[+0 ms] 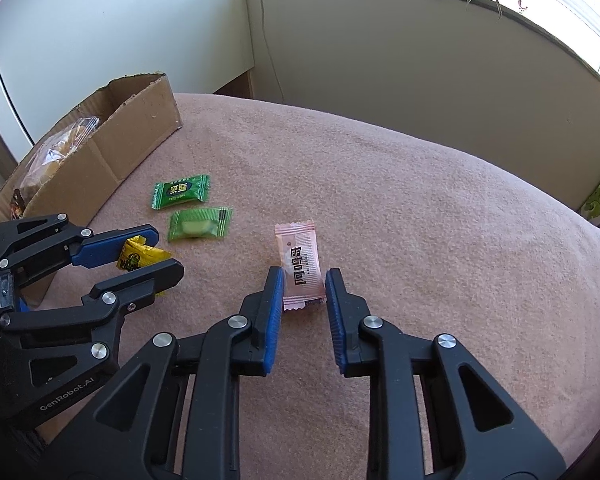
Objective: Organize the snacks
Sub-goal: 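Grasp the yellow candy with the left gripper while the right grasps the pink candy, then carry both candies over the cardboard box and open both grippers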
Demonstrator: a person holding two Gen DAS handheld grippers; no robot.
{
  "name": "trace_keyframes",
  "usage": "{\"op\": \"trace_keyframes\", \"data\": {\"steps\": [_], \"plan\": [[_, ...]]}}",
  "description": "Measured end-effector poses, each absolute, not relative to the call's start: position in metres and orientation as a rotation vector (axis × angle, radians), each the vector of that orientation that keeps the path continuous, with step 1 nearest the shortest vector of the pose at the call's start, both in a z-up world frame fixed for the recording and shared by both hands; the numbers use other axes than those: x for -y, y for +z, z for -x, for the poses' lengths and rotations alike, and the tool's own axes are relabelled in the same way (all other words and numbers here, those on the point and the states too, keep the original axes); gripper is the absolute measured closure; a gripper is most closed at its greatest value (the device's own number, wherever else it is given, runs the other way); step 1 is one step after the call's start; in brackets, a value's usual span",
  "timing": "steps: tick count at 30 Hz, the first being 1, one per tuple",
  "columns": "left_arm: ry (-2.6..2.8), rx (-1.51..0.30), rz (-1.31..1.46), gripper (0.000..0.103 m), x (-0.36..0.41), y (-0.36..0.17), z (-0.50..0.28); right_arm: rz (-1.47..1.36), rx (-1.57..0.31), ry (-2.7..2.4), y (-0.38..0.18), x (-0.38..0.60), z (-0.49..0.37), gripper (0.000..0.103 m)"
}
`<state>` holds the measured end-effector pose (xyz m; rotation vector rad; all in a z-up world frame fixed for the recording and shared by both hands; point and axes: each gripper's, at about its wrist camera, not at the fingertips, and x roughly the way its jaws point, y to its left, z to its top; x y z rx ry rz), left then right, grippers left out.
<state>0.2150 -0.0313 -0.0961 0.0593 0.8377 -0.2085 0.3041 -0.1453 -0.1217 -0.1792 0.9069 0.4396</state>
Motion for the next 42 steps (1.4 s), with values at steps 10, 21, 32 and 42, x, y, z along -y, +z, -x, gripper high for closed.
{"op": "trace_keyframes", "data": {"steps": [10, 21, 32, 42], "plan": [[-0.255, -0.701, 0.018, 0.078, 0.019, -0.052, -0.192, 0.108, -0.8, 0.457, -0.08, 0.15, -0.287, 0.081], [-0.181, -0.597, 0.102, 0.078, -0.04, -0.017, -0.189, 0.081, -0.748, 0.533, -0.051, 0.103, -0.292, 0.081], [-0.052, -0.544, 0.181, 0.078, -0.117, 0.001, -0.187, 0.084, -0.716, 0.622, -0.037, 0.03, -0.296, 0.081], [0.007, -0.551, 0.198, 0.078, -0.149, -0.005, -0.198, 0.12, -0.741, 0.661, -0.049, -0.028, -0.305, 0.081]]}}
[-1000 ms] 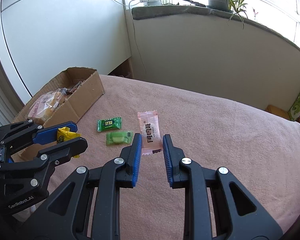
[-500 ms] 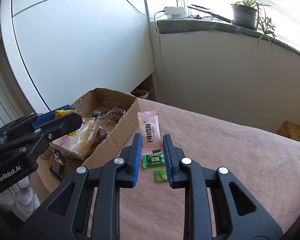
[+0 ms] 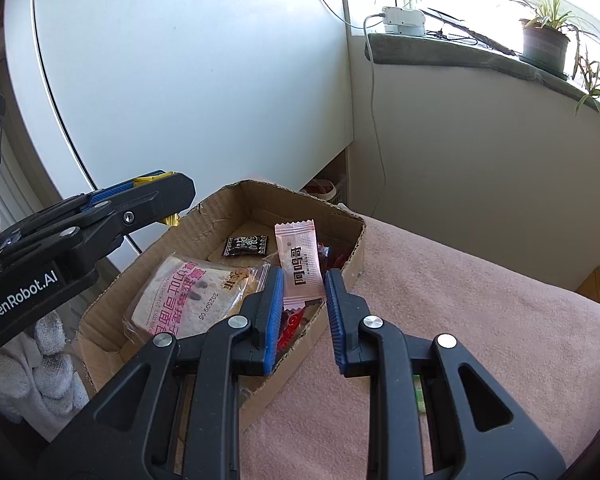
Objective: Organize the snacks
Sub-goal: 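Carry both candies over the cardboard box and open both grippers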
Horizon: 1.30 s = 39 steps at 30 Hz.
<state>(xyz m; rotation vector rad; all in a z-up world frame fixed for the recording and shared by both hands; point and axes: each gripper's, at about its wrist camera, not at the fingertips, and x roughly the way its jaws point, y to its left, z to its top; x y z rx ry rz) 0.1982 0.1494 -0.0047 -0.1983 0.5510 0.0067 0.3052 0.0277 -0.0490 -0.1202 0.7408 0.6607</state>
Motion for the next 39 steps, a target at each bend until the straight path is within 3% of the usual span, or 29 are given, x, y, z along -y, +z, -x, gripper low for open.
{"op": "trace_keyframes", "data": {"steps": [26, 29, 32, 34, 36, 39], "plan": [[0.061, -0.553, 0.198, 0.077, -0.158, -0.006, -0.196, 0.153, -0.757, 0.716, -0.061, -0.05, -0.3, 0.08], [0.07, -0.554, 0.197, 0.072, -0.158, -0.006, -0.196, 0.151, -0.75, 0.722, -0.06, -0.049, -0.299, 0.08], [0.074, -0.555, 0.197, 0.071, -0.159, -0.006, -0.196, 0.154, -0.745, 0.726, -0.059, -0.049, -0.298, 0.077], [0.079, -0.549, 0.197, 0.064, -0.16, -0.005, -0.195, 0.158, -0.742, 0.724, -0.059, -0.049, -0.297, 0.071], [0.084, -0.543, 0.195, 0.056, -0.16, -0.004, -0.194, 0.162, -0.737, 0.718, -0.059, -0.048, -0.296, 0.06], [0.088, -0.535, 0.194, 0.056, -0.16, -0.003, -0.193, 0.165, -0.727, 0.711, -0.057, -0.046, -0.295, 0.049]]}}
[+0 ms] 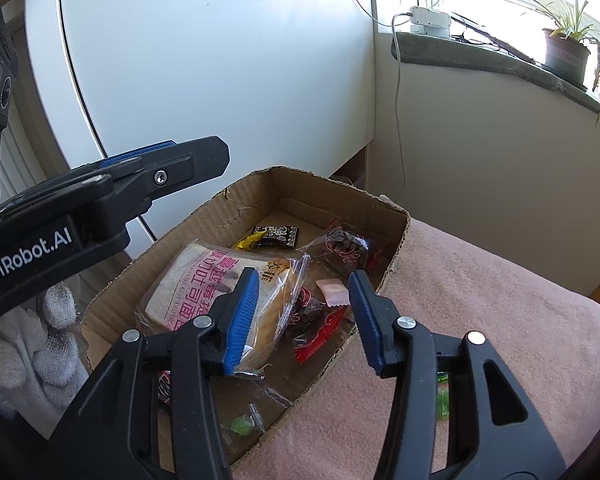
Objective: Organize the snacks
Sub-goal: 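Carry both candies over the cardboard box and open both grippers, then move both grippers back over the dark green and light green candies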
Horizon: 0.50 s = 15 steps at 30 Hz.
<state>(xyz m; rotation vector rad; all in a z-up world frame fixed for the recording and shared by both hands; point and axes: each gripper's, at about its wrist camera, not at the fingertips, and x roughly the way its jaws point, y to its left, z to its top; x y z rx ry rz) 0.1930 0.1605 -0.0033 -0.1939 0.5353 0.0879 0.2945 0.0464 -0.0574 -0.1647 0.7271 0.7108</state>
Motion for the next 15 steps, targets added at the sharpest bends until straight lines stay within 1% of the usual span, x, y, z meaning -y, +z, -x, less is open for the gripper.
{"op": "trace_keyframes", "data": {"steps": [4, 5, 6, 7, 13, 15], "plan": [[0.089, -0.532, 0.189, 0.056, -0.161, -0.003, -0.192, 0.171, -0.716, 0.706, -0.054, -0.044, -0.293, 0.047], [0.09, -0.531, 0.187, 0.055, -0.16, -0.003, -0.192, 0.171, -0.713, 0.703, -0.054, -0.043, -0.292, 0.041], [0.09, -0.529, 0.184, 0.049, -0.16, -0.003, -0.192, 0.171, -0.709, 0.701, -0.053, -0.042, -0.292, 0.036], [0.092, -0.524, 0.181, 0.047, -0.159, -0.003, -0.191, 0.173, -0.705, 0.7, -0.053, -0.041, -0.291, 0.034], [0.086, -0.506, 0.153, 0.046, -0.151, 0.0, -0.188, 0.183, -0.695, 0.68, -0.051, -0.028, -0.291, 0.031], [0.088, -0.501, 0.136, 0.046, -0.147, 0.001, -0.187, 0.174, -0.692, 0.674, -0.049, -0.022, -0.291, 0.027]]}}
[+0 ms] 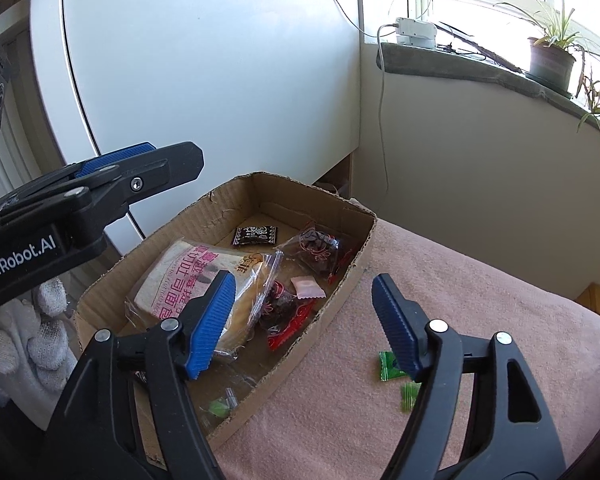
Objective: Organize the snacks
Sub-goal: 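Move both grippers back over the dark green and light green candies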
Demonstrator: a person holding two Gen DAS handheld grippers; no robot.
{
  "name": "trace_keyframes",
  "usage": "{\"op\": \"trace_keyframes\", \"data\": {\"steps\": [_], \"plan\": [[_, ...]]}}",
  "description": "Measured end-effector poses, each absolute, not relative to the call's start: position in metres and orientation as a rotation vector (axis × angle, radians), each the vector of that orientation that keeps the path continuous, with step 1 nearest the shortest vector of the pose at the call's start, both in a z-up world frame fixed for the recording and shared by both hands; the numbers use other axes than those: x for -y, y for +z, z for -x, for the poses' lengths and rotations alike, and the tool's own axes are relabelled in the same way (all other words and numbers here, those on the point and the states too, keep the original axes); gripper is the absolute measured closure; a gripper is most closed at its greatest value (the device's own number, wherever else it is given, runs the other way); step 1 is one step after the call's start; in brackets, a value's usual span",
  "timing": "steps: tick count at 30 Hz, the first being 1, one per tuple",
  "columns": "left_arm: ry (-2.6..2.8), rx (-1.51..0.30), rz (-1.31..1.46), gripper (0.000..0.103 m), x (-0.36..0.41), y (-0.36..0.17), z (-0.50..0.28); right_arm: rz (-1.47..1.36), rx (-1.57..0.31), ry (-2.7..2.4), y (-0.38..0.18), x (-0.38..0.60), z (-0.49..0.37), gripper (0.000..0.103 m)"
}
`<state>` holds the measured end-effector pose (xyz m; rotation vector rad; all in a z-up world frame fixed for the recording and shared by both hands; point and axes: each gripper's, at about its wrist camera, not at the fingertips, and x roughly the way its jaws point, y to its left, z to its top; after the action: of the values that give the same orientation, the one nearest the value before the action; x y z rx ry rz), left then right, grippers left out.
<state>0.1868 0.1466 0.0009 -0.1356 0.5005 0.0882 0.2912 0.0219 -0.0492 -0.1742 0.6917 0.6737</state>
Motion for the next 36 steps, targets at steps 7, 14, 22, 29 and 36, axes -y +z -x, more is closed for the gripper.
{"op": "trace_keyframes", "data": {"steps": [7, 14, 22, 29, 36], "plan": [[0.073, -0.496, 0.107, 0.046, -0.134, 0.003, -0.185, 0.151, -0.679, 0.641, -0.043, -0.001, -0.296, 0.027], [0.043, -0.487, 0.1, 0.046, -0.121, 0.005, -0.182, 0.132, -0.7, 0.599, -0.047, 0.024, -0.306, 0.027], [-0.002, -0.478, 0.115, 0.046, -0.107, 0.01, -0.184, 0.121, -0.751, 0.529, -0.061, 0.056, -0.324, 0.027], [-0.066, -0.5, 0.101, 0.046, -0.08, 0.008, -0.19, 0.145, -0.818, 0.527, -0.084, 0.07, -0.332, 0.027], [-0.141, -0.562, 0.141, 0.059, -0.057, -0.001, -0.208, 0.152, -0.924, 0.562, -0.111, 0.069, -0.343, 0.057]]}}
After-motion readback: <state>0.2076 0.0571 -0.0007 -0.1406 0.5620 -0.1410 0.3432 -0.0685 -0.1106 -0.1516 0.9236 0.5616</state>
